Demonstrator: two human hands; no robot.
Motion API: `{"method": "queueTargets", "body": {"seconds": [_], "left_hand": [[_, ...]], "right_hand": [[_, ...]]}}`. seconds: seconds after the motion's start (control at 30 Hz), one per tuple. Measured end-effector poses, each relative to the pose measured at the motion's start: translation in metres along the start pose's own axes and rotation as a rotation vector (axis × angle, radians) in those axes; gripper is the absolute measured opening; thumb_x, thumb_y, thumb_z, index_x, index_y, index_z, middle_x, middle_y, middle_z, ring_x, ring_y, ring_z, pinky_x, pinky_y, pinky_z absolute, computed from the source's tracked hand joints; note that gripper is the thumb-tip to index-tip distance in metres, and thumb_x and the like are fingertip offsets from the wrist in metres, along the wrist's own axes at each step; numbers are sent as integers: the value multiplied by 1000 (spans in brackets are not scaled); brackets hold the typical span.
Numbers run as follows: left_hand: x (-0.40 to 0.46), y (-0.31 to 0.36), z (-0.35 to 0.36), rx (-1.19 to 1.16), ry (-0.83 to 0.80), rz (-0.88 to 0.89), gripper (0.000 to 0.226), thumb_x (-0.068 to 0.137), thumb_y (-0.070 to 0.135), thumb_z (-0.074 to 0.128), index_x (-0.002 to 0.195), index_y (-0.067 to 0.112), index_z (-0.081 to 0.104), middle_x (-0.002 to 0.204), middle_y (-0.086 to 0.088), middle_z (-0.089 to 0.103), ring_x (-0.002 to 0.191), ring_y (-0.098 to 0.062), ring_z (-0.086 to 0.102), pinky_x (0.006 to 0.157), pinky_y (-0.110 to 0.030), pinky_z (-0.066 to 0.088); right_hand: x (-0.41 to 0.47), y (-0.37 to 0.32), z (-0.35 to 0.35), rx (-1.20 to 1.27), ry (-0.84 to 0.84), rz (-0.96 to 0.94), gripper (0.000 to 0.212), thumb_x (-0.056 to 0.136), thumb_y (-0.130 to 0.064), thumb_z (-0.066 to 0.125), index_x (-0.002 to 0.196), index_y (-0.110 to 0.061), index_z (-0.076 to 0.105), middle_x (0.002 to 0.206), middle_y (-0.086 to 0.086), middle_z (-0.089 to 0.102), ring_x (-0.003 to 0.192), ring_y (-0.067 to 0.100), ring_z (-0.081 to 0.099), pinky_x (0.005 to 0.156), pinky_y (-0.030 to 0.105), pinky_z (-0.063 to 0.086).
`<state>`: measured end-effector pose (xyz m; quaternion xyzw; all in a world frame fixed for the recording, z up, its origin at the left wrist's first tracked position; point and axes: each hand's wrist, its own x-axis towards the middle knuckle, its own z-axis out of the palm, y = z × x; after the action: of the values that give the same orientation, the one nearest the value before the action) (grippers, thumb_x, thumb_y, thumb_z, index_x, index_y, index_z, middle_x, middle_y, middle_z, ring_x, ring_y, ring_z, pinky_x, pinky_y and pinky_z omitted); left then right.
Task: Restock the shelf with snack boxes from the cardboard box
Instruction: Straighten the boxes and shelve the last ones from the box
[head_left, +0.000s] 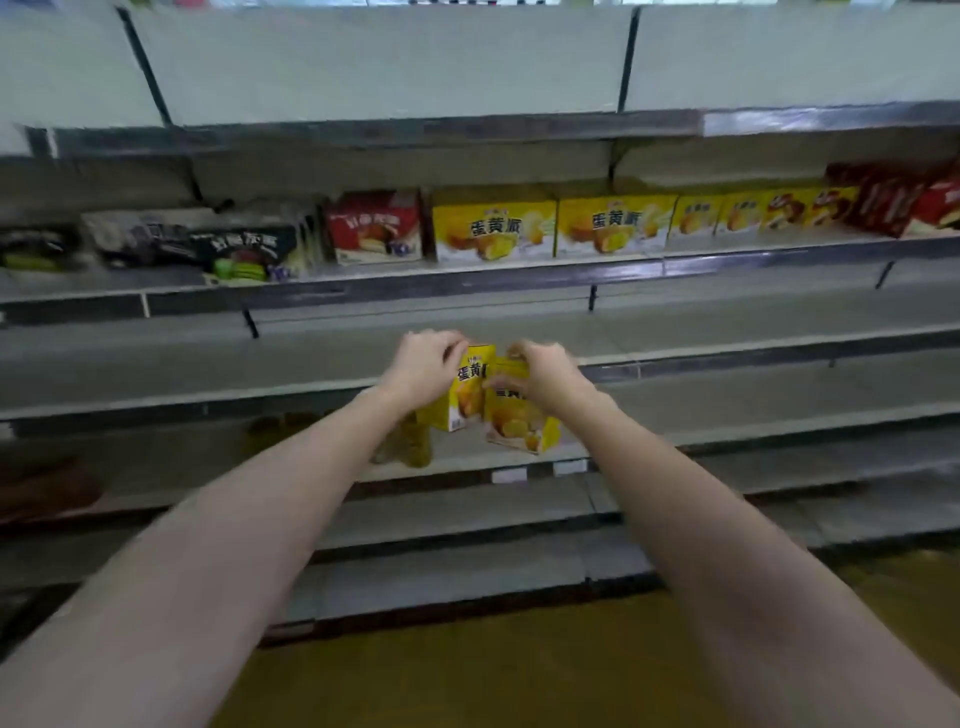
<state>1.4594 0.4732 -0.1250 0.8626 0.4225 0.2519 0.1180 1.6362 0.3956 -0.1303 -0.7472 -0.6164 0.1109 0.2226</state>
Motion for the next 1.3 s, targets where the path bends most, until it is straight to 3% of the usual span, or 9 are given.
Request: {"method": "queueTargets", "body": {"seconds": [0.1,0.17,0.3,0.37,0.57,0.7,0.87,1.13,1.3], "left_hand": [[0,-14,-21,-43,-23,-59,29,96,26,62,118,8,69,121,-11,68,114,-27,60,94,-27,39],[6,-22,-28,-68,-50,-106,37,88,31,73,118,11,68,122,-8,67,113,-25,61,90,-26,41],[30,-17,-33,-221,-62,-136,42,77,24,84,113,10,67,112,-4,63,71,-11,62,50,-7,43],[47,-3,-31,-274,-15,-117,39,76,22,85,109,11,69,111,-4,63,72,-10,61,48,-6,44],[119,68,4,-364,-34,4,29,81,28,80,106,16,71,106,1,66,79,-11,65,65,-19,57],[175,130,37,-365,13,59,23,83,34,77,100,21,70,98,8,62,83,-10,60,74,-24,52],[248,207,80,-318,28,133,23,85,37,74,101,20,73,112,-5,70,105,-23,63,91,-36,51],[340,295,142,-406,71,154,23,92,26,68,114,18,68,115,1,62,102,-13,54,88,-25,39],[376,317,171,-353,33,195,28,93,29,67,120,22,64,128,1,61,116,-15,52,102,-36,42]], "right_hand": [[13,-19,-2,-17,1,-20,83,69,-63,78,132,-15,54,125,11,61,119,32,53,98,45,47],[19,-25,-7,2,13,-48,68,70,-55,82,117,-16,53,112,7,61,109,31,56,94,46,48],[29,-15,-27,24,83,-70,54,76,-47,81,100,-16,43,97,6,60,93,32,59,83,49,51],[34,0,-39,34,109,-78,51,80,-45,79,99,-14,43,95,8,60,88,31,58,77,47,52],[51,72,-93,-31,220,-86,48,78,-37,82,93,-16,41,87,3,58,78,23,54,60,35,39],[74,142,-150,-145,286,-41,49,77,-39,82,102,-14,48,99,8,58,92,28,54,76,40,47],[111,233,-217,-227,332,15,63,77,-57,74,117,-13,51,110,13,62,103,35,54,89,47,47],[168,333,-287,-249,461,-4,53,85,-49,70,123,-18,48,132,2,54,118,34,38,96,55,38],[209,381,-306,-248,442,48,68,87,-40,71,140,-12,39,142,14,48,130,41,33,103,53,37]]}}
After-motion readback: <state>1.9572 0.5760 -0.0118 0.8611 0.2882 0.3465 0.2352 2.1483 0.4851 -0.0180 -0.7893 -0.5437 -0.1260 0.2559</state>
